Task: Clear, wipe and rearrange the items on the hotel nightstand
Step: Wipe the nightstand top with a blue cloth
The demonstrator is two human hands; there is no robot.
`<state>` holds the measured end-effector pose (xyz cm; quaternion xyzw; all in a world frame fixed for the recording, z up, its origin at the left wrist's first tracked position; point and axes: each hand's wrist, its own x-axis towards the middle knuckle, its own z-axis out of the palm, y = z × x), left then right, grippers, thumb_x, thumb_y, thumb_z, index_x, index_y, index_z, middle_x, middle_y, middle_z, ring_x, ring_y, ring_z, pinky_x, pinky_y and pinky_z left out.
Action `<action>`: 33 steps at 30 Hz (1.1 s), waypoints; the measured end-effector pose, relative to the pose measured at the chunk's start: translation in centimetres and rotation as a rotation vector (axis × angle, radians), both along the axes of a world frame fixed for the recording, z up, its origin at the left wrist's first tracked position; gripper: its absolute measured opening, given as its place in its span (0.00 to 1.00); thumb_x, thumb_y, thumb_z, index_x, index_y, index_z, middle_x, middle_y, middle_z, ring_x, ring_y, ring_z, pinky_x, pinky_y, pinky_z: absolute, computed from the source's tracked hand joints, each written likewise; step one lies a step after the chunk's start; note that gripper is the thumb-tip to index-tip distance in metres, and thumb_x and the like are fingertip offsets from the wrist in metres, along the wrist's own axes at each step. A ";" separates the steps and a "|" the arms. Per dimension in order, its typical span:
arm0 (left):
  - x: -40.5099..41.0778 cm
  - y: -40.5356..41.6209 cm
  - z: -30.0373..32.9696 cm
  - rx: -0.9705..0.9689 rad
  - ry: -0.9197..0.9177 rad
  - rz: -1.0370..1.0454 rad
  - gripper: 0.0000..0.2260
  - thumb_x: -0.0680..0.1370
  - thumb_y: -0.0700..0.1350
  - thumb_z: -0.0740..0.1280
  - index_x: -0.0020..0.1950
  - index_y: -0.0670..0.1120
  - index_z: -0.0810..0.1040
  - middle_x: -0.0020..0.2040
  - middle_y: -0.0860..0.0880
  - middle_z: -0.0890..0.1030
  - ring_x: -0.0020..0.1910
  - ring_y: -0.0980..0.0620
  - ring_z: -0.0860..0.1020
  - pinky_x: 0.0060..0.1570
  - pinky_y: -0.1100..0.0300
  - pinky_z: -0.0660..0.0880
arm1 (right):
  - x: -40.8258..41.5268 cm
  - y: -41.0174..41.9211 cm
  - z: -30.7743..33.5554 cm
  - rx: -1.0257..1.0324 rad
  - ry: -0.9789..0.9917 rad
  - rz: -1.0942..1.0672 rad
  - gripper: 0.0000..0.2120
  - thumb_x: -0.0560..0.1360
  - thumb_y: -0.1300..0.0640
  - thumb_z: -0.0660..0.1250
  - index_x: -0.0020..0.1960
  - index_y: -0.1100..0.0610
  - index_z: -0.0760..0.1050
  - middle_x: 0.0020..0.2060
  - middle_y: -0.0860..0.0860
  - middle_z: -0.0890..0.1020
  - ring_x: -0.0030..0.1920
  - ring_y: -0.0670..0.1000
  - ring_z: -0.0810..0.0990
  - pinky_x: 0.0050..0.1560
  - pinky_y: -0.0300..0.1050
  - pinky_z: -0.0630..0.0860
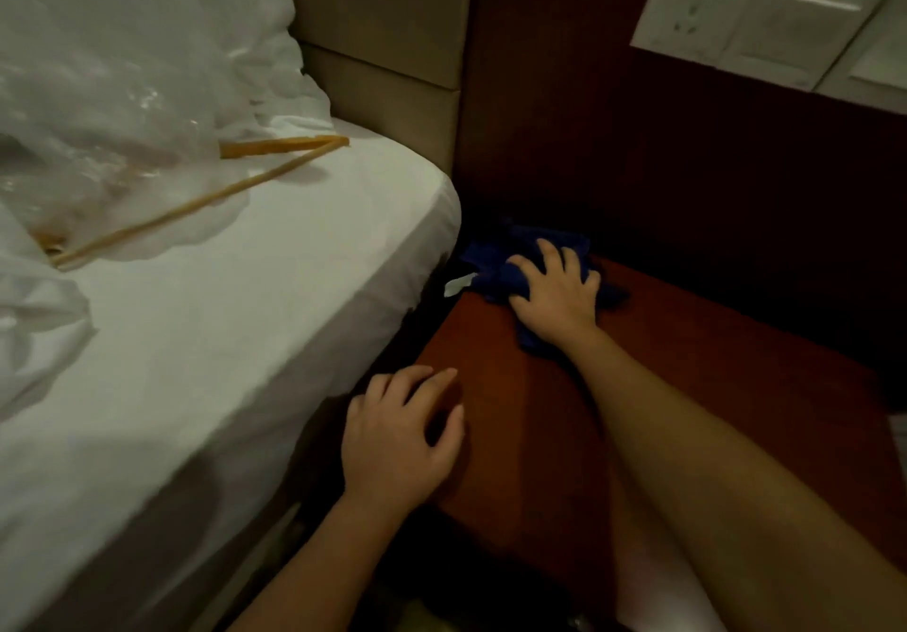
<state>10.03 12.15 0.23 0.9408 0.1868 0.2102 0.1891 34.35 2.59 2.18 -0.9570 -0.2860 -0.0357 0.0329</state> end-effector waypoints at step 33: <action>0.9 -10.1 1.0 0.193 -0.176 -0.448 0.20 0.74 0.53 0.62 0.62 0.49 0.80 0.55 0.46 0.82 0.57 0.41 0.78 0.52 0.44 0.72 | 4.1 -11.6 0.2 0.017 0.053 -0.407 0.29 0.76 0.39 0.56 0.75 0.44 0.56 0.77 0.54 0.51 0.75 0.62 0.48 0.68 0.70 0.49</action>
